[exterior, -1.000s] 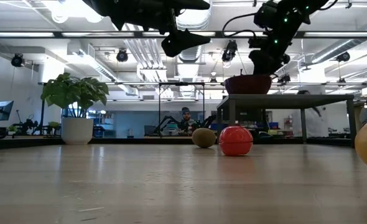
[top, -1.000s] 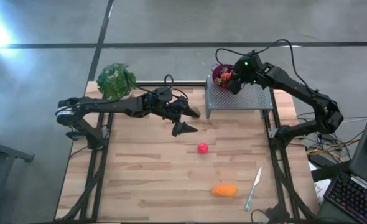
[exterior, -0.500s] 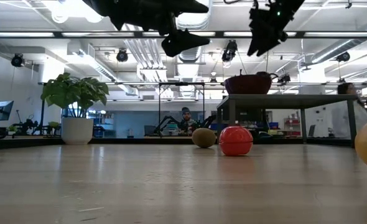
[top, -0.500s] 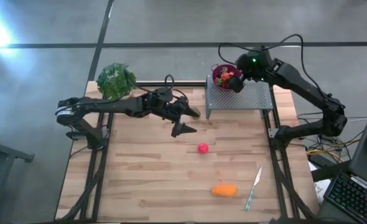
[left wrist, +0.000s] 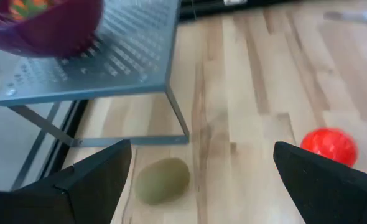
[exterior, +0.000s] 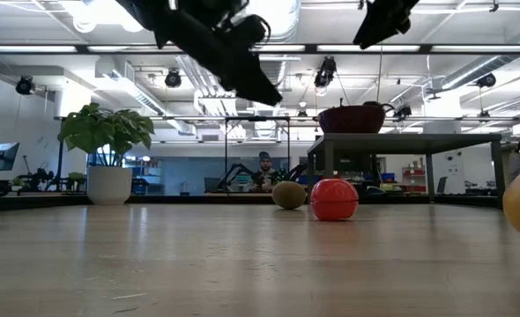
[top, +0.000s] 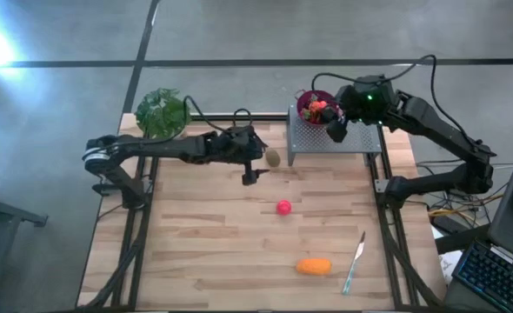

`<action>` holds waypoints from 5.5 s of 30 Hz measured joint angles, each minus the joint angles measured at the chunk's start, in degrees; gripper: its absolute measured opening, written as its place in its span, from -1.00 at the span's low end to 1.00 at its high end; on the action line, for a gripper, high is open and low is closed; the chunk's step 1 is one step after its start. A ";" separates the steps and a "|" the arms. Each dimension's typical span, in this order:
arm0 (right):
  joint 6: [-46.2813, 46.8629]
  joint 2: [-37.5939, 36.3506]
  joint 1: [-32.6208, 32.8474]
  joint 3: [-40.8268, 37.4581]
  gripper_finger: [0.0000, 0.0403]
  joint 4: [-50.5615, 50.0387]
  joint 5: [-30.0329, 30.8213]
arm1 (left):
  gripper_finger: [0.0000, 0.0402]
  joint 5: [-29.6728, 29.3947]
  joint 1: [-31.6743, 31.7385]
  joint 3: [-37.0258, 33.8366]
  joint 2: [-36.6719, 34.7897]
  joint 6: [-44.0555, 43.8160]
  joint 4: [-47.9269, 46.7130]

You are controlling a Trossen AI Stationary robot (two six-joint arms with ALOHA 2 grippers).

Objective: Pick & Place Fruit
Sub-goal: Put the kiwi into the violet strainer bowl on the shelf

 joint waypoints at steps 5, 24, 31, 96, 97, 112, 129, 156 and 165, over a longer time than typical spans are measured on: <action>1.84 -2.90 3.49 -0.02 0.01 -2.44 0.00 | 0.98 0.04 0.42 0.00 2.89 6.12 -0.57; 3.34 -8.33 8.69 -0.07 -0.44 -3.80 -2.97 | 0.98 5.21 9.84 12.89 20.36 21.87 -11.17; 3.31 -8.22 8.67 -0.09 -0.56 -5.18 -2.93 | 0.98 4.80 9.82 21.53 26.16 25.89 -18.82; 0.25 13.80 8.67 -0.09 -0.22 -4.86 -2.81 | 0.06 -3.37 5.23 22.40 25.38 1.05 -39.43; 0.25 14.85 8.66 -0.09 -0.20 -4.86 -2.88 | 0.05 -3.71 5.14 22.40 25.13 0.89 -40.19; -0.53 32.37 8.83 2.31 0.00 -9.71 -2.27 | 0.03 -7.19 4.13 19.46 13.59 1.23 -50.27; 9.80 32.26 15.99 29.84 0.17 -18.44 -3.02 | 0.03 -6.69 1.65 -1.53 -5.06 0.01 -27.90; 9.11 18.39 18.09 55.43 0.63 -29.26 2.51 | 0.55 -2.05 2.83 -3.13 -4.92 3.21 -1.87; 12.04 10.06 18.06 55.41 0.78 -27.27 2.01 | 0.78 -1.89 2.80 -5.44 -4.20 2.29 3.09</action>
